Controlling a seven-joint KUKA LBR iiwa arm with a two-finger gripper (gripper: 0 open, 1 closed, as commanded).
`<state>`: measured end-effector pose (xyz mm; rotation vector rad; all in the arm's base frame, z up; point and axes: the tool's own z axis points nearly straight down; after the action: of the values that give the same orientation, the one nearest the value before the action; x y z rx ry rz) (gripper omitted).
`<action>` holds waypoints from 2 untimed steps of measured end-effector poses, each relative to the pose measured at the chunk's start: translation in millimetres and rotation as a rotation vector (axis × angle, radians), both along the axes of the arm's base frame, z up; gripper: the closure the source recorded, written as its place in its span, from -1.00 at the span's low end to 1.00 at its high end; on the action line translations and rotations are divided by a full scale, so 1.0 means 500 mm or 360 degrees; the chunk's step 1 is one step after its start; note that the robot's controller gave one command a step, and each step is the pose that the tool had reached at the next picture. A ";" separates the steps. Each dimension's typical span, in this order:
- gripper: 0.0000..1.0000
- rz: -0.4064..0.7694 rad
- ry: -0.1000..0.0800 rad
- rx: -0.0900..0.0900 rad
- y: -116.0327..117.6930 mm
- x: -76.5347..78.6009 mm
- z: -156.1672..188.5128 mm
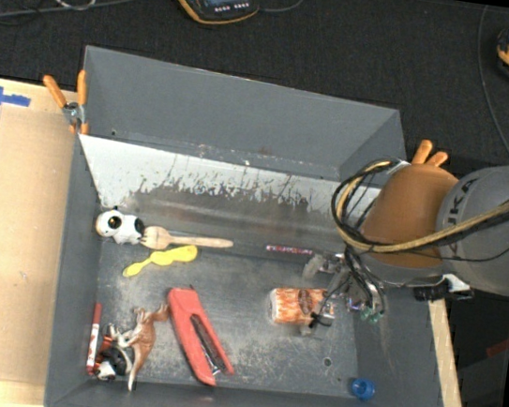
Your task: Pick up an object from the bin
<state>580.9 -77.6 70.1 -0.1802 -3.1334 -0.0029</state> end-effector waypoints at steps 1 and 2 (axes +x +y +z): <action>-1.00 0.0010 -0.0016 -0.0002 -0.005 -0.016 -0.002; -1.00 0.0000 -0.0005 0.0001 -0.003 -0.008 -0.008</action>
Offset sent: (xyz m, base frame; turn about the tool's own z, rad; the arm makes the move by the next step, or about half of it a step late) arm -0.0037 -0.0009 -0.0047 0.0025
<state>576.9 -79.0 66.0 -0.1806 -3.1362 -0.0039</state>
